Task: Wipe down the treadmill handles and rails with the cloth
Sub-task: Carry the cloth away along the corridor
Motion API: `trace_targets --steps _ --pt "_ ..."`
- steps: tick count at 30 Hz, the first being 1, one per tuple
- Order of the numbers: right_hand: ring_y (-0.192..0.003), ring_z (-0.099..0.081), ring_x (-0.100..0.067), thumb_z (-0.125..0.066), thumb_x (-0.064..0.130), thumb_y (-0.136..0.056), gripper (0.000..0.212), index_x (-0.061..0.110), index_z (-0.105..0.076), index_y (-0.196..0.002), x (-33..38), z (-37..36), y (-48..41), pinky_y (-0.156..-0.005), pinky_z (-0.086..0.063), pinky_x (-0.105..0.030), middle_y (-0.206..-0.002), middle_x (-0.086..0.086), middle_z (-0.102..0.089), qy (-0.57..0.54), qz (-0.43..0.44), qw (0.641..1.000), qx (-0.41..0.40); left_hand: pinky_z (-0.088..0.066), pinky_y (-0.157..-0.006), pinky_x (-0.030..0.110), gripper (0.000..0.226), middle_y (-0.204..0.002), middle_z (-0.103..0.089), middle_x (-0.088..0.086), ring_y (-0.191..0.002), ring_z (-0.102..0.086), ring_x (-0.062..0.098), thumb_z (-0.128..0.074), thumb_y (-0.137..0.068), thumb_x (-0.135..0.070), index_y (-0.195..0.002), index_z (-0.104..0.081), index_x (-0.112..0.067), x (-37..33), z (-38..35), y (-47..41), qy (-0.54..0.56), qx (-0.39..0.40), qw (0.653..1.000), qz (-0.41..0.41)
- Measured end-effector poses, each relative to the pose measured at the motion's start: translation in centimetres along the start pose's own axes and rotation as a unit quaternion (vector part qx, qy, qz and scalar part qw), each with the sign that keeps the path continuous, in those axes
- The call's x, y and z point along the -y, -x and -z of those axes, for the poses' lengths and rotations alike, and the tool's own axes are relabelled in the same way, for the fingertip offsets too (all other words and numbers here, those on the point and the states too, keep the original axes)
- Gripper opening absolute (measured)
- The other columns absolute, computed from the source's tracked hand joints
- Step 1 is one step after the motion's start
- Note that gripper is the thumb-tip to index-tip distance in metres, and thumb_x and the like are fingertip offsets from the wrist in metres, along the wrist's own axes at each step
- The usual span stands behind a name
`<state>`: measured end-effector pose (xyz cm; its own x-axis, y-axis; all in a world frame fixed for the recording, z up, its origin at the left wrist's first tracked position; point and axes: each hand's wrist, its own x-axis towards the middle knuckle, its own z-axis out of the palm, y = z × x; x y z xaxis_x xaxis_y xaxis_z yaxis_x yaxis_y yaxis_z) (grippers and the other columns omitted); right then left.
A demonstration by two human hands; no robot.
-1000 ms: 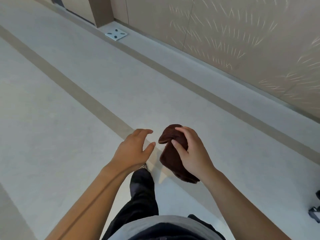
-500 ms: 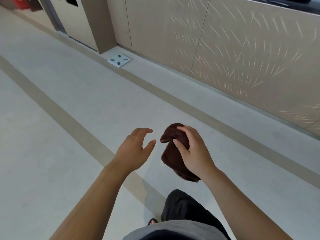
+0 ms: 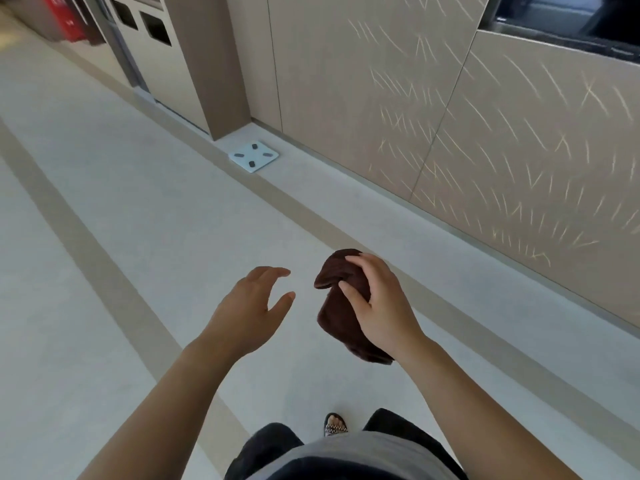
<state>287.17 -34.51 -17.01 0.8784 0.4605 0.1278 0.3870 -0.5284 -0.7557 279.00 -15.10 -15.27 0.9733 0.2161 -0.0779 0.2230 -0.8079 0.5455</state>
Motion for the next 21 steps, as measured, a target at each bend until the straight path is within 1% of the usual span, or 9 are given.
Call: trace_targets --steps 4,7,12,13,15,16,17,18,21 --pt "-0.126 -0.041 -0.015 -0.052 0.033 -0.092 0.039 0.022 -0.047 -0.129 0.5 -2.9 -9.8 -0.108 -0.035 -0.035 -0.136 0.004 -0.046 -0.005 0.023 0.998 0.05 -0.042 -0.095 0.031 0.042 -0.139 -0.045 -0.007 -0.121 -0.048 0.014 -0.046 -0.091 -0.043 -0.131 -0.043 -0.03 3.7 2.1 -6.8 0.004 -0.015 0.999 0.04" --pt "-0.127 -0.04 -0.015 -0.052 0.033 -0.093 0.039 0.022 -0.046 -0.13 1.1 -6.0 -17.1 -0.108 -0.034 -0.034 -0.137 0.005 -0.045 -0.003 0.045 0.995 0.084 -0.045 -0.092 0.031 0.042 -0.139 -0.045 -0.008 -0.12 -0.048 0.014 -0.046 -0.09 -0.043 -0.13 -0.042 -0.031 7.4 3.9 -12.3 0.014 -0.024 0.997 0.066" --pt "-0.127 -0.04 -0.016 -0.053 0.033 -0.092 0.04 0.022 -0.047 -0.13 2.8 -11.8 -30.1 -0.107 -0.033 -0.031 -0.137 0.004 -0.045 0.006 0.065 0.992 0.108 -0.042 -0.086 0.028 0.041 -0.138 -0.046 -0.007 -0.114 -0.051 0.013 -0.047 -0.09 -0.042 -0.13 -0.044 -0.03 14.4 8.6 -22.9 0.029 -0.043 0.995 0.08" --pt "-0.127 -0.041 -0.016 -0.053 0.033 -0.092 0.04 0.022 -0.047 -0.13 3.4 -12.8 -32.7 -0.107 -0.034 -0.031 -0.137 0.004 -0.045 0.008 0.066 0.992 0.111 -0.041 -0.085 0.027 0.041 -0.137 -0.046 -0.007 -0.111 -0.053 0.014 -0.047 -0.09 -0.041 -0.129 -0.044 -0.029 15.7 10.0 -25.1 0.029 -0.044 0.995 0.081" --pt "-0.127 -0.041 -0.016 -0.052 0.033 -0.093 0.04 0.022 -0.047 -0.13 4.7 -14.6 -37.8 -0.107 -0.034 -0.031 -0.136 0.004 -0.045 0.01 0.064 0.991 0.117 -0.039 -0.082 0.026 0.041 -0.137 -0.046 -0.007 -0.094 -0.055 0.014 -0.047 -0.09 -0.042 -0.129 -0.044 -0.03 18.2 12.8 -29.3 0.022 -0.041 0.996 0.082" --pt "-0.127 -0.041 -0.015 -0.052 0.034 -0.093 0.04 0.022 -0.047 -0.13 5.3 -15.5 -40.3 -0.107 -0.034 -0.03 -0.136 0.004 -0.045 0.008 0.066 0.991 0.119 -0.039 -0.08 0.025 0.041 -0.137 -0.046 -0.008 -0.085 -0.053 0.012 -0.046 -0.09 -0.043 -0.129 -0.044 -0.03 19.5 14.1 -31.3 0.018 -0.042 0.996 0.082" --pt "-0.127 -0.04 -0.015 -0.052 0.034 -0.093 0.039 0.022 -0.047 -0.13 6.0 -16.4 -42.8 -0.107 -0.033 -0.028 -0.136 0.005 -0.045 0.006 0.068 0.99 0.119 -0.038 -0.08 0.025 0.041 -0.137 -0.046 -0.008 -0.081 -0.051 0.011 -0.046 -0.09 -0.043 -0.129 -0.044 -0.031 20.7 15.4 -33.4 0.015 -0.045 0.995 0.082" --pt "-0.126 -0.04 -0.014 -0.052 0.034 -0.093 0.039 0.022 -0.047 -0.13 6.5 -17.3 -45.3 -0.107 -0.033 -0.028 -0.136 0.005 -0.045 0.005 0.07 0.99 0.118 -0.039 -0.08 0.025 0.041 -0.137 -0.046 -0.009 -0.081 -0.053 0.013 -0.046 -0.09 -0.043 -0.129 -0.044 -0.031 21.8 16.6 -35.5 0.013 -0.047 0.995 0.086" --pt "-0.126 -0.04 -0.014 -0.052 0.033 -0.093 0.039 0.022 -0.046 -0.13 7.5 -19.5 -51.6 -0.107 -0.033 -0.029 -0.136 0.004 -0.045 0.008 0.069 0.99 0.119 -0.039 -0.082 0.025 0.041 -0.138 -0.046 -0.008 -0.095 -0.059 0.019 -0.046 -0.091 -0.042 -0.129 -0.044 -0.03 24.8 19.1 -41.2 0.013 -0.038 0.995 0.093"
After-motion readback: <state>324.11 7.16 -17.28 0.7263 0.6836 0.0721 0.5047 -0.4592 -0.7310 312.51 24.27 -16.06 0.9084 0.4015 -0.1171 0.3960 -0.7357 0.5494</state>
